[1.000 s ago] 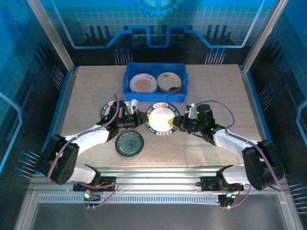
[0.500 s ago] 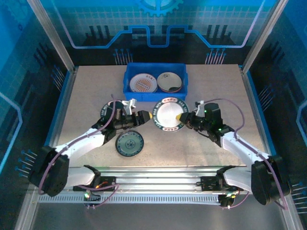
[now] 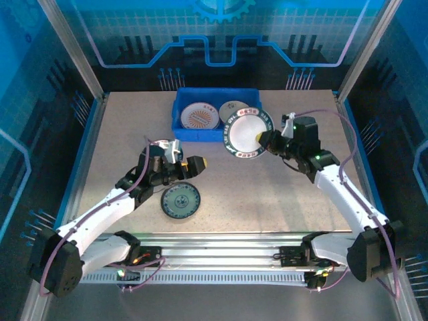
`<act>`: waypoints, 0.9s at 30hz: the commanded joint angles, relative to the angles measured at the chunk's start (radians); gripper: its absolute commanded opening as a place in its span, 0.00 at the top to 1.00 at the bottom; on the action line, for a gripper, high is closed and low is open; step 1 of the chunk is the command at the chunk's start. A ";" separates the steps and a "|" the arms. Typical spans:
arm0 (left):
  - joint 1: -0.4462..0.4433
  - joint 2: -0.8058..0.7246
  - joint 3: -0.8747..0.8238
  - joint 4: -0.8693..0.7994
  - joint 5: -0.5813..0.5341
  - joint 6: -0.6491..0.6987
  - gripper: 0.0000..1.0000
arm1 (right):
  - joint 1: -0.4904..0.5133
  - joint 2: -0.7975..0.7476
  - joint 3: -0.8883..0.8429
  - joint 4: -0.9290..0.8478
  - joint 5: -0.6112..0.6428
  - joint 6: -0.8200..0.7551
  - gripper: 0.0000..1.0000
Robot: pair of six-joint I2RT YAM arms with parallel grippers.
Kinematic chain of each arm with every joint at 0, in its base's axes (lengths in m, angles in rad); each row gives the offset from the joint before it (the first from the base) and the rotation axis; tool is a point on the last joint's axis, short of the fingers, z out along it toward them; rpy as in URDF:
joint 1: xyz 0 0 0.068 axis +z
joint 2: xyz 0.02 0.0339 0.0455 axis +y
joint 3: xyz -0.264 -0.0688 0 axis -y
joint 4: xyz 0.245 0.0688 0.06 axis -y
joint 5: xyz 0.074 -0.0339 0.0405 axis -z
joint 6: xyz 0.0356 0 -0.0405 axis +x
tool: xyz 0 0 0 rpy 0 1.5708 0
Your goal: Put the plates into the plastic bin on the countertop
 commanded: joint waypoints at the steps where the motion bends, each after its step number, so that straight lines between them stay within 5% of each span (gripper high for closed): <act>1: -0.002 -0.022 -0.035 0.036 -0.019 -0.019 0.01 | -0.014 0.038 0.092 -0.050 0.035 -0.016 1.00; 8: -0.002 -0.030 -0.045 0.033 -0.035 -0.019 0.01 | 0.018 0.090 0.161 0.010 0.187 -0.043 1.00; 16: -0.002 -0.038 -0.047 0.039 -0.058 -0.026 0.01 | 0.024 0.243 0.272 0.112 0.174 -0.007 1.00; 23: 0.023 -0.054 -0.041 0.082 -0.002 -0.073 0.01 | 0.003 0.519 0.429 0.276 -0.109 0.151 1.00; 27: 0.057 -0.044 -0.009 0.084 0.063 -0.090 0.01 | 0.018 0.674 0.597 0.189 -0.135 0.165 1.00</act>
